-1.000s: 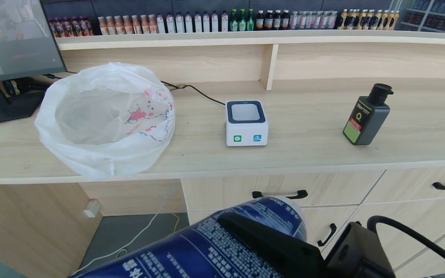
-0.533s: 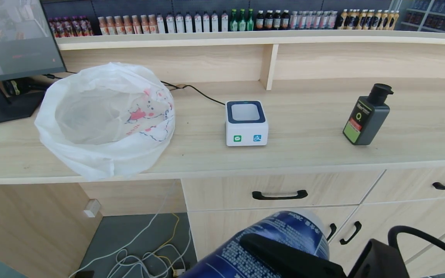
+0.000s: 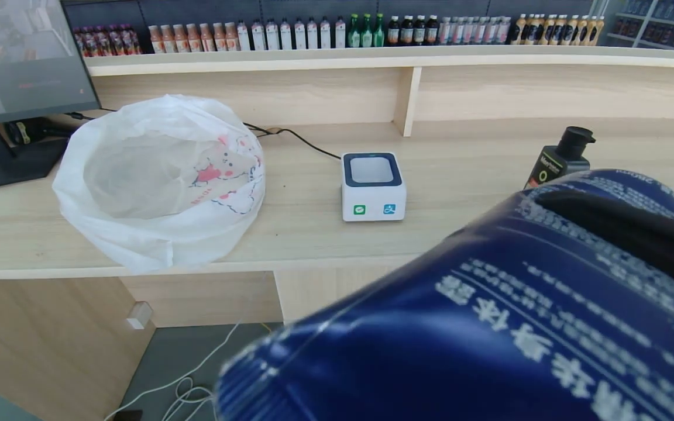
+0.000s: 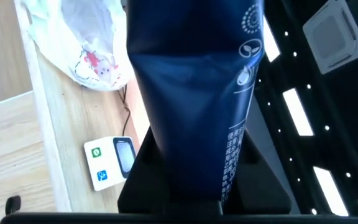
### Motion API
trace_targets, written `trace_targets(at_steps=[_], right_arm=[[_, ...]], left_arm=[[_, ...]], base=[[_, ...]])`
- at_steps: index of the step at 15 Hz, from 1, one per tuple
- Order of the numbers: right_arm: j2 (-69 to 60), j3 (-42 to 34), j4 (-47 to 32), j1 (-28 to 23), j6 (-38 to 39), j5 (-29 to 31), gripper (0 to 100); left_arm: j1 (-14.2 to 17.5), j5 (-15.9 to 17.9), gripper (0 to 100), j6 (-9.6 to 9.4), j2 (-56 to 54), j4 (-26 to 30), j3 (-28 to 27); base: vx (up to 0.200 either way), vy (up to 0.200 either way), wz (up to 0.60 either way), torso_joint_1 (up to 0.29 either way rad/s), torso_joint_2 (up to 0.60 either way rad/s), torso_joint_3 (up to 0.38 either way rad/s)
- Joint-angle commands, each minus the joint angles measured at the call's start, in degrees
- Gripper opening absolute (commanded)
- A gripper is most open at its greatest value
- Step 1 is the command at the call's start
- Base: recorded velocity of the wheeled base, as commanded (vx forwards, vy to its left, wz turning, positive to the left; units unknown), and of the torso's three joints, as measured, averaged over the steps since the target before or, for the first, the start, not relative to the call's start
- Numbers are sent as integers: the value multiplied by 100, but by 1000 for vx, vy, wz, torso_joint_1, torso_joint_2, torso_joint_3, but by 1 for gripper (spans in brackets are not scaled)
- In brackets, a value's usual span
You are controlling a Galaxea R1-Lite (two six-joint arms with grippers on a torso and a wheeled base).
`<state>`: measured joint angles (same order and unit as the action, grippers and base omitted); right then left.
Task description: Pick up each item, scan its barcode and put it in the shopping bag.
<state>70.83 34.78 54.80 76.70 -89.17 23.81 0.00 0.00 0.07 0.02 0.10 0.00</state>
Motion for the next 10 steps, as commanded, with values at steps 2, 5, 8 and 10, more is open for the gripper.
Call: trace_targets(at_steps=[2, 5, 8, 10], right_arm=[[564, -164, 673, 11, -56, 1, 0], [1205, 38, 1033, 29, -12, -254, 0], [1223, -164, 1042, 82, -21, -351, 0], [1214, -279, 1042, 90, -21, -351, 0]], left_arm=[[0, 0, 100, 1, -2, -1, 0], [0, 0, 100, 1, -2, -1, 0], [0, 0, 100, 1, -2, -1, 0], [0, 0, 100, 1, -2, -1, 0]], base=[[0, 0, 0, 0, 0, 0], [0, 0, 0, 0, 0, 0], [0, 0, 0, 0, 0, 0], [0, 0, 0, 0, 0, 0]])
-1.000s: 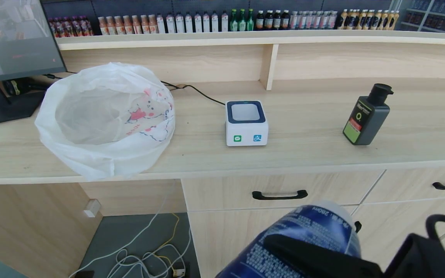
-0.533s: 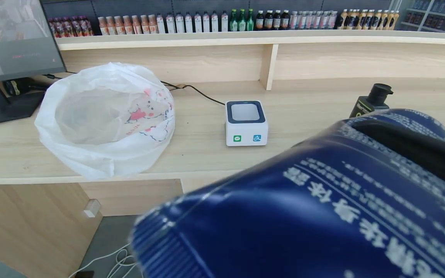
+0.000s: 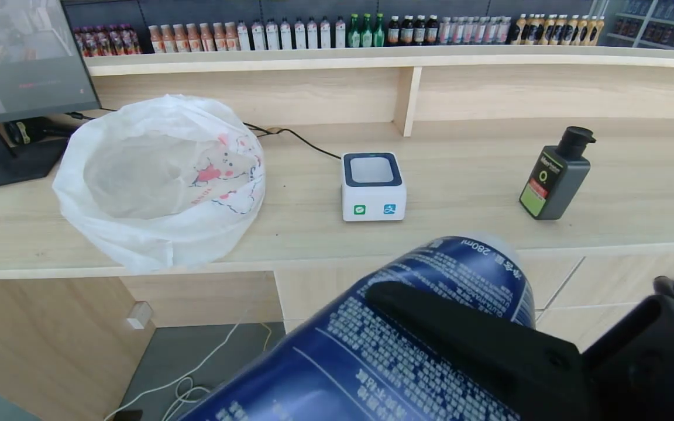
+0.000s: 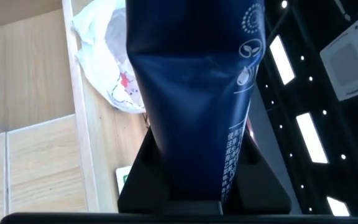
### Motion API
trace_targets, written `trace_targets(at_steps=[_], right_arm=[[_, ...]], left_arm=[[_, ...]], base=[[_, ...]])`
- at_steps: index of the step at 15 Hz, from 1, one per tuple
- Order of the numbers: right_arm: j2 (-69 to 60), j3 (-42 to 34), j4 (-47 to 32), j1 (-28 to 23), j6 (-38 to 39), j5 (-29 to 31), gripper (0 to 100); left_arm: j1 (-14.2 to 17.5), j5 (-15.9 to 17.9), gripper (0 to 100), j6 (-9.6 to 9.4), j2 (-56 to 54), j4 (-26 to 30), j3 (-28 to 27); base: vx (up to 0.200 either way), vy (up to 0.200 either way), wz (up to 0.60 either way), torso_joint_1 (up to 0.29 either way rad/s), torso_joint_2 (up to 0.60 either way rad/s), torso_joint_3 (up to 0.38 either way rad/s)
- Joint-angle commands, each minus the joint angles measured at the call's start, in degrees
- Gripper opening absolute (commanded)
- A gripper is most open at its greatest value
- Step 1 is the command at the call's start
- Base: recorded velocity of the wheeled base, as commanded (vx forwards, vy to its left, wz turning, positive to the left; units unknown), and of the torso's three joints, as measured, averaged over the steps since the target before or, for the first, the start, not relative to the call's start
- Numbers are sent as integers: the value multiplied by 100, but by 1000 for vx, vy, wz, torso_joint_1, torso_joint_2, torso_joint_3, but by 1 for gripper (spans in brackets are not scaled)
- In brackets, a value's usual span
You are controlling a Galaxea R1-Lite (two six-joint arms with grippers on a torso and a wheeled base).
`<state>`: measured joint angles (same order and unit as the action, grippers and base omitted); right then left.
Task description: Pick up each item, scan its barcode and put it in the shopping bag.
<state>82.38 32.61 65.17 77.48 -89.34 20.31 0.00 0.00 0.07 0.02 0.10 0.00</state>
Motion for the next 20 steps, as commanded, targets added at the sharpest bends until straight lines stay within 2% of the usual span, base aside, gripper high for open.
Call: trace_targets(at_steps=[1, 15, 19, 20], right_arm=[[50, -141, 4, 4, 5, 8, 0], [111, -176, 13, 206, 49, 17, 0], [234, -343, 22, 206, 462, 34, 0], [234, -369, 22, 74, 690, 43, 0]], left_arm=[[0, 0, 100, 1, -2, -1, 0], [0, 0, 100, 1, -2, -1, 0], [0, 0, 100, 1, -2, -1, 0], [0, 0, 100, 1, -2, -1, 0]], base=[[0, 0, 0, 0, 0, 0], [0, 0, 0, 0, 0, 0], [0, 0, 0, 0, 0, 0], [0, 0, 0, 0, 0, 0]])
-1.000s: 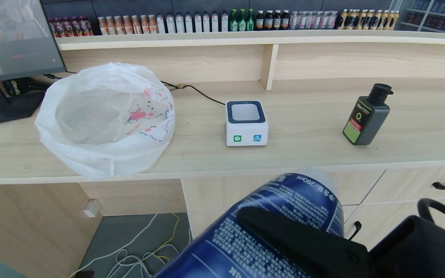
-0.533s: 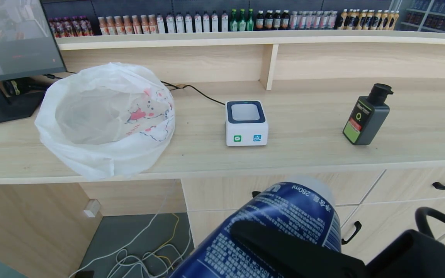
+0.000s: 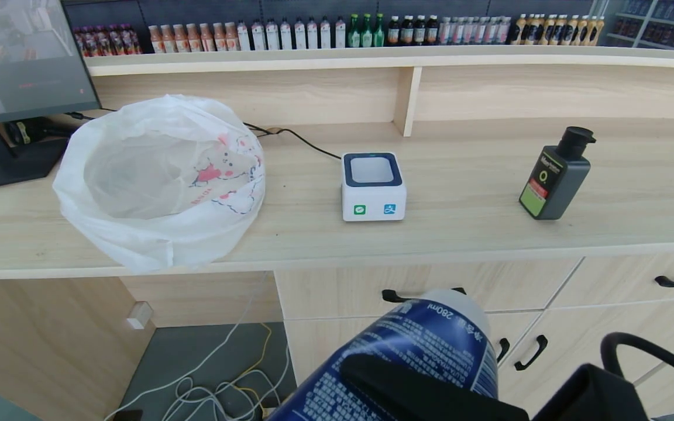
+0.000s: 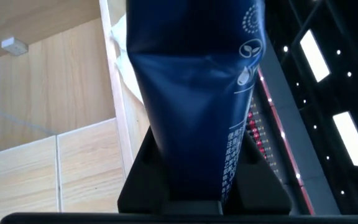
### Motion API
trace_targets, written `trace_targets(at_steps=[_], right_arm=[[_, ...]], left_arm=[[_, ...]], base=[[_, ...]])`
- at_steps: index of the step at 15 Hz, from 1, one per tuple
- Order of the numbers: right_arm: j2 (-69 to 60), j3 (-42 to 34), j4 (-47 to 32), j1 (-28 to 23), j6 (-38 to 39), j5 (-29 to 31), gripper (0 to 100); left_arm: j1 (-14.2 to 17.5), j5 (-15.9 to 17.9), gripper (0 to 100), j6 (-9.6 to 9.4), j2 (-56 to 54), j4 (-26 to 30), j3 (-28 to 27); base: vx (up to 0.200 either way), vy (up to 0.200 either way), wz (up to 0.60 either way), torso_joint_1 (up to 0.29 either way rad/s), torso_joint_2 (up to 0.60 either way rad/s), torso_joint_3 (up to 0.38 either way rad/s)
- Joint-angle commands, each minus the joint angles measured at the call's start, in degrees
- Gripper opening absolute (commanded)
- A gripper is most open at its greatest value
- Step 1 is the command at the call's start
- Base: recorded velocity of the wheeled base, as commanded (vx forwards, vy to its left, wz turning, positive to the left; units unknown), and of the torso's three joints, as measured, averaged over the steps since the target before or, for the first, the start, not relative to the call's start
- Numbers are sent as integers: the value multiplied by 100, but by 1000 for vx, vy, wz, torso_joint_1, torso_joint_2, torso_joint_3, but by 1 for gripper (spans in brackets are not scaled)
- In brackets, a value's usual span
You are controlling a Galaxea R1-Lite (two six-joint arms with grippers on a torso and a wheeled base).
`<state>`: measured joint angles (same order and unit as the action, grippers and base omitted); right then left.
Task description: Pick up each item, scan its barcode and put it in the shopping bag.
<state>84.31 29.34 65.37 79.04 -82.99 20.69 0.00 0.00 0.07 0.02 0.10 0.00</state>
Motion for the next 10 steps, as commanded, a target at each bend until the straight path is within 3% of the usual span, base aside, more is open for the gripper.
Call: trace_targets(at_steps=[1, 5, 10], right_arm=[[42, -104, 2, -381, 213, -21, 0], [86, -350, -15, -1084, 1242, -56, 0], [-29, -34, 38, -1559, 2964, -65, 0]], left_arm=[[0, 0, 100, 1, -2, -1, 0], [0, 0, 100, 1, -2, -1, 0], [0, 0, 100, 1, -2, -1, 0]], base=[[0, 0, 0, 0, 0, 0], [0, 0, 0, 0, 0, 0], [0, 0, 0, 0, 0, 0]])
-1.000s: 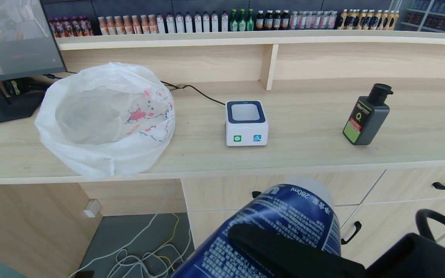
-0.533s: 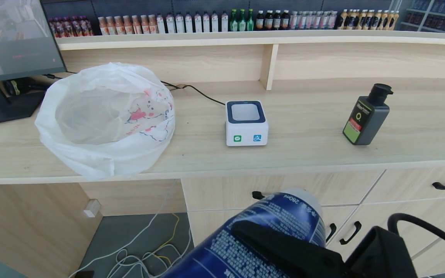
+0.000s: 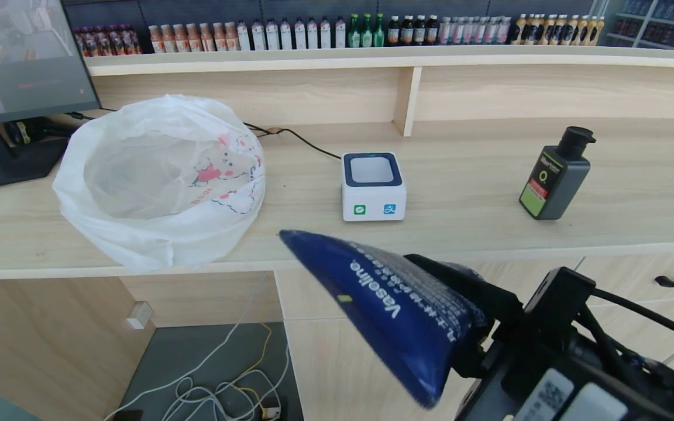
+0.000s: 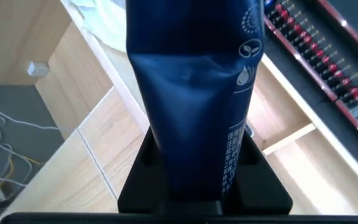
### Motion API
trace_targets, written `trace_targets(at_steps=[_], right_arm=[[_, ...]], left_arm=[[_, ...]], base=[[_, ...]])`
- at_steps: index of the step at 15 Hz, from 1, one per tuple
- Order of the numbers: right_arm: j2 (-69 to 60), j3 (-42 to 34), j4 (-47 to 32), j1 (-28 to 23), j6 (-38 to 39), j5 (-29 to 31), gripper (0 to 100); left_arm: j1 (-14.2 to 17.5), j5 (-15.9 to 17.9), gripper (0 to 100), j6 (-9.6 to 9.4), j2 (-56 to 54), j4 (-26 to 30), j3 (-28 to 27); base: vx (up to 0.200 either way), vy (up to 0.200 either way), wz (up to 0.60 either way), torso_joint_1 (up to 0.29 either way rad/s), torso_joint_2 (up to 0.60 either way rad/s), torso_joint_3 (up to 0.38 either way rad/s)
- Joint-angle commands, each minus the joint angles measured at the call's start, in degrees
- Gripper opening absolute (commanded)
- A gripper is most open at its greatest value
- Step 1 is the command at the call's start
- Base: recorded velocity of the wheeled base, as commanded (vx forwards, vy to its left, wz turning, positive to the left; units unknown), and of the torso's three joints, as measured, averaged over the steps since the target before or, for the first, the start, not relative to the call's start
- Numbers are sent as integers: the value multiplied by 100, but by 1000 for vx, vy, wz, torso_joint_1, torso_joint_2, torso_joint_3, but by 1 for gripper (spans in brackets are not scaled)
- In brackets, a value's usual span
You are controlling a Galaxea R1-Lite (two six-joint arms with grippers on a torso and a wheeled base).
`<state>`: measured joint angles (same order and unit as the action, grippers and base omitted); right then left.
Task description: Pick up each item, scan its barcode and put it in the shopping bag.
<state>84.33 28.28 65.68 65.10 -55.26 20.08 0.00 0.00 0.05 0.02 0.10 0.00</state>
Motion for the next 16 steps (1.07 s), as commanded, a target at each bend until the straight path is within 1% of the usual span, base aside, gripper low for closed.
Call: trace_targets(at_steps=[1, 2, 4, 6, 7, 9, 10, 11, 13, 14, 15, 16], right_arm=[[-40, 46, 6, -331, 762, -21, 0], [-75, 28, 6, -586, 1527, -39, 0], [-198, 81, 59, -1192, 2573, -232, 0], [-348, 37, 67, -1896, 3584, -795, 0], [-391, 2, 76, -2142, 4085, -971, 0], [-409, 125, 226, -2528, 5051, -971, 0], [-400, 142, 226, -2607, 5210, -971, 0], [-321, 371, 226, -2730, 5623, -979, 0], [-295, 468, 252, -2774, 6088, -962, 0], [-339, 424, 296, -2906, 6168, -962, 0], [-409, 433, 437, -3082, 6405, -997, 0], [-418, 520, 489, -3152, 6721, -962, 0]], left_arm=[[0, 0, 100, 4, -2, -1, 0], [0, 0, 100, 4, -2, -1, 0], [0, 0, 100, 4, -2, -1, 0], [0, 0, 100, 4, -2, -1, 0], [9, 0, 100, 4, -2, -1, 0], [0, 0, 100, 4, -2, -1, 0], [0, 0, 100, 4, -2, -1, 0], [9, 0, 100, 4, -2, -1, 0], [0, 0, 100, 4, -2, -1, 0], [9, 0, 100, 4, -2, -1, 0], [0, 0, 100, 4, -2, -1, 0], [9, 0, 100, 4, -2, -1, 0]], base=[[0, 0, 0, 0, 0, 0], [0, 0, 0, 0, 0, 0], [0, 0, 0, 0, 0, 0], [0, 0, 0, 0, 0, 0], [0, 0, 0, 0, 0, 0], [0, 0, 0, 0, 0, 0], [0, 0, 0, 0, 0, 0], [0, 0, 0, 0, 0, 0], [0, 0, 0, 0, 0, 0], [0, 0, 0, 0, 0, 0], [0, 0, 0, 0, 0, 0], [0, 0, 0, 0, 0, 0]])
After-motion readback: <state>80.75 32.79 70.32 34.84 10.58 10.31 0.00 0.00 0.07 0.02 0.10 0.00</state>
